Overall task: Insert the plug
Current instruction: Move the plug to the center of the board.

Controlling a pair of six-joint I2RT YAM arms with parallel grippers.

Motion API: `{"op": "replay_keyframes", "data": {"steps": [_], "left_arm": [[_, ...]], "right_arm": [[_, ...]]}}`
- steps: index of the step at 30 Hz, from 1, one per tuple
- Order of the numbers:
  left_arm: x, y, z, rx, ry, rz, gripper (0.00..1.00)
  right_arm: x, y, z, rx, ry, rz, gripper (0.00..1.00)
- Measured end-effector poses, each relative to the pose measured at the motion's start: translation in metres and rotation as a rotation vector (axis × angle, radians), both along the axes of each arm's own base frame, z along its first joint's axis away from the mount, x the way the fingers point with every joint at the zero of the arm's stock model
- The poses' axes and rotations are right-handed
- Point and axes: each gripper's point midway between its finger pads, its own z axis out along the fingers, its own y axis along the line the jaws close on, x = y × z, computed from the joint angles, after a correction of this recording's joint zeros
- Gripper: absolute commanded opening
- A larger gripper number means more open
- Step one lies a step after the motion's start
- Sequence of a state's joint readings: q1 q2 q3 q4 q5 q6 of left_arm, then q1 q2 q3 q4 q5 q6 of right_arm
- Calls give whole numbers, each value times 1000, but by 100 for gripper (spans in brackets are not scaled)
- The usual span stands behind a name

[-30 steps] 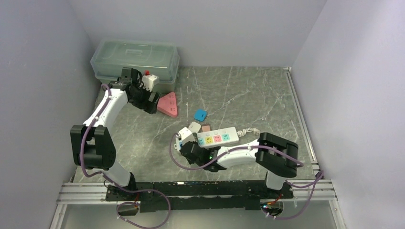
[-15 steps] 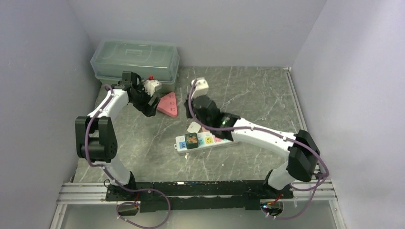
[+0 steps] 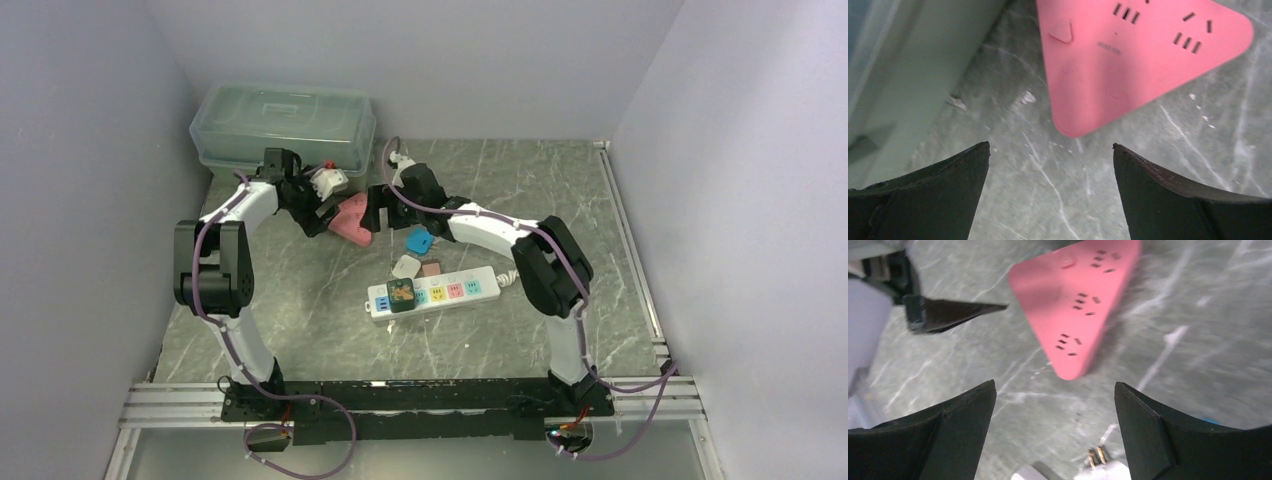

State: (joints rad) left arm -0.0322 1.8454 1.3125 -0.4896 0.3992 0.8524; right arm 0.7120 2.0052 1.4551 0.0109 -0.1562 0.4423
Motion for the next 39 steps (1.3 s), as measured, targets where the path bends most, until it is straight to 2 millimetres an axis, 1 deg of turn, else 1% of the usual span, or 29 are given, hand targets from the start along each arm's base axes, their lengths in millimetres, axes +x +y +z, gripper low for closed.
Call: {"op": "replay_keyframes", "data": {"steps": [3,6,9,12,19,21,24,27,31,34,37,39], "left_arm": [[13,-1,0,11,-41,-33,89],[15,-4,-8,10,-45,-77,82],[15,-8,-13,3,-47,-123,79],[15,-12,-15,-2,-55,-159,76],[13,-18,-19,-7,-82,-245,65],[10,-22,-24,-8,-89,-278,62],[-4,-29,-39,-8,-73,-327,58],[-9,-39,-41,-22,-71,-367,54],[-14,-54,-41,-31,-77,-412,46],[-19,-62,-42,-42,-77,-437,43],[-26,-68,-43,-45,-70,-451,35],[-31,-73,-43,-45,-65,-461,31]], "right_arm": [[-9,22,-9,86,94,84,93],[-12,39,-10,163,150,139,93],[-9,44,-10,215,183,159,93],[-1,39,-10,234,198,150,93],[22,25,-10,255,190,102,93],[28,21,-13,256,189,85,93],[37,15,-18,253,185,49,93],[45,7,-24,248,184,11,93],[50,2,-35,232,189,-23,93],[52,-2,-41,222,193,-37,93],[52,-6,-47,213,200,-46,93],[48,-8,-54,204,214,-48,92]]}}
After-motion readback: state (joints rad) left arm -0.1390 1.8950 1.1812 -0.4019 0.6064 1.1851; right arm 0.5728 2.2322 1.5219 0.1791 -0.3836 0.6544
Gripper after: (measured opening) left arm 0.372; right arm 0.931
